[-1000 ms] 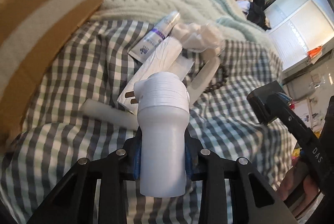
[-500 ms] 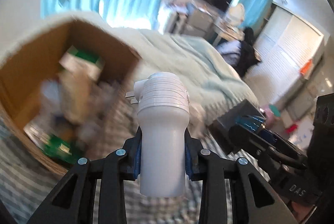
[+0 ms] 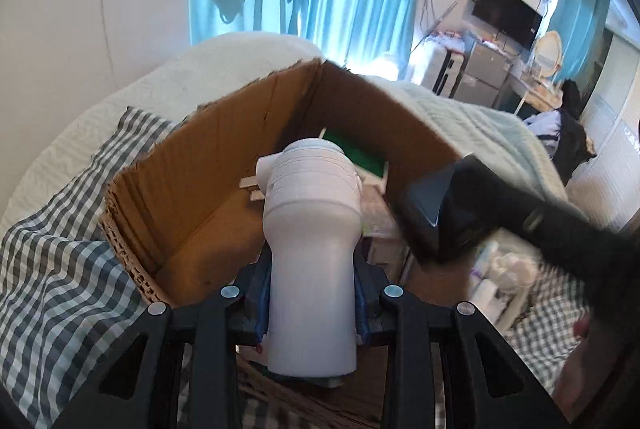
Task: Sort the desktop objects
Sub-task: 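Carry the white bottle and black cup into the box and open both grippers, then withdraw both grippers from the box back toward the remaining items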
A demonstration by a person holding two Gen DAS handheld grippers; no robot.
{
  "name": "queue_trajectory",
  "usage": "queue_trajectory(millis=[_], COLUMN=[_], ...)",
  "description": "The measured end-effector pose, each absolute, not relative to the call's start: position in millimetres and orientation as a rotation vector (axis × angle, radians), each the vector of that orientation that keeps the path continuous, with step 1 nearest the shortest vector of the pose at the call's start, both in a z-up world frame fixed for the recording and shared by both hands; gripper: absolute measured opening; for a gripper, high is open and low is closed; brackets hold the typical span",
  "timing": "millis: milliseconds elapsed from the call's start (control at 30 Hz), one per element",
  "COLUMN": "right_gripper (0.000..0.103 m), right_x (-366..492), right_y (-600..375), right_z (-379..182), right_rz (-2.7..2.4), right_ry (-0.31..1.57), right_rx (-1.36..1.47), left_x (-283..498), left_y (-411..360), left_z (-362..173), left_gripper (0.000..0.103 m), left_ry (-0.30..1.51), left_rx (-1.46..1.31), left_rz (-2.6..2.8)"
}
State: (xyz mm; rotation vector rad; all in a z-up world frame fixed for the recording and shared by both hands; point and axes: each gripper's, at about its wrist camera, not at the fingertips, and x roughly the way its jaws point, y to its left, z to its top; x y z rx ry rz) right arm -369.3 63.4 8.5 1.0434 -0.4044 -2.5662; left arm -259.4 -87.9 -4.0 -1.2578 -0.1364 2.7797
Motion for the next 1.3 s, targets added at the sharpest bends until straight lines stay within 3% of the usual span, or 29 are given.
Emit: queue_trajectory(millis=[67, 133, 200, 633, 1033, 1167, 1300], right_gripper=[0.084, 0.084, 0.084, 0.084, 0.084, 0.061, 0.049], right_x=[-367.4, -361.8, -354.1, -237.8, -249.4, -278.3, -312.7], right_y=[69.8, 78.3, 93.9, 242.2, 304.4, 324.1, 337.0], right_z=[9.2, 11.1, 13.8, -4.5, -89.5, -125.4, -159.7], right_rz=[-2.588, -2.620, -2.657, -2.998, -2.959, -2.862, -2.748], right_ry=[-0.402, -0.387, -0.379, -0.349, -0.448, -0.543, -0.565], right_rx=[1.019, 1.000, 0.984, 1.093, 1.415, 1.567, 1.743], left_x=[-260.3, -252.4, -239.3, -157.1, -166.2, -185.2, -206.0], left_y=[-86.7, -80.9, -75.1, 26.4, 101.0, 95.5, 89.6], left_z=[-10.5, -10.6, -4.8, 16.9, -103.0, -132.6, -153.4], left_gripper=[0.049, 0.081, 0.096, 0.103, 0.103, 0.103, 0.103], left_ry=[-0.103, -0.072, -0.053, 0.047, 0.142, 0.063, -0.075], left_rx=[-1.262, -1.211, -1.133, -1.027, -1.452, -1.570, -1.673], left_rz=[2.783, 2.784, 2.810, 2.645, 2.487, 2.480, 2.447])
